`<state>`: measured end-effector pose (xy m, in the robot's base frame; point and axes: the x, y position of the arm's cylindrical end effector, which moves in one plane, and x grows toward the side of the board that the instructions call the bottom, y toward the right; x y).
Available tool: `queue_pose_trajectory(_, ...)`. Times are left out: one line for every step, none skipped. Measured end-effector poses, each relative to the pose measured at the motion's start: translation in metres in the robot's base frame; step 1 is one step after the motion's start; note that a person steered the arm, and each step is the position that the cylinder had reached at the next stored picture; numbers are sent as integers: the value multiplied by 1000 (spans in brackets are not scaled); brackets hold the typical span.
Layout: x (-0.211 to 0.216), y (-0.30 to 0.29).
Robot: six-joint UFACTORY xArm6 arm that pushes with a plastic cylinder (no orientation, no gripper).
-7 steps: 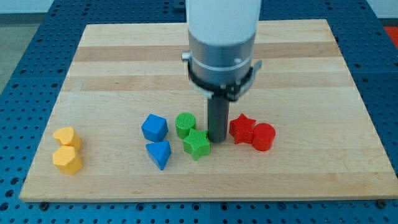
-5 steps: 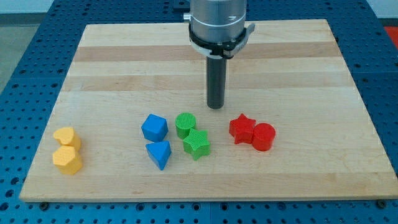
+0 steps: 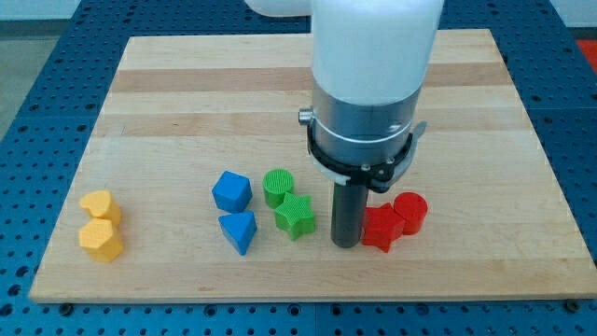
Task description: Slide the green star along with the green circle towards the top left
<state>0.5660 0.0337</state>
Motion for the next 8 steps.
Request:
queue_pose_trajectory(8,-5)
queue_pose_trajectory(3,-20)
queue_pose_trajectory(-10,-30)
queue_pose_trajectory(-28,-41)
queue_pose_trajectory(-55,-48)
queue_pose_trajectory(-82,-59)
queue_pose_trajectory(-109,-69)
queue_pose_trajectory(-133,-82)
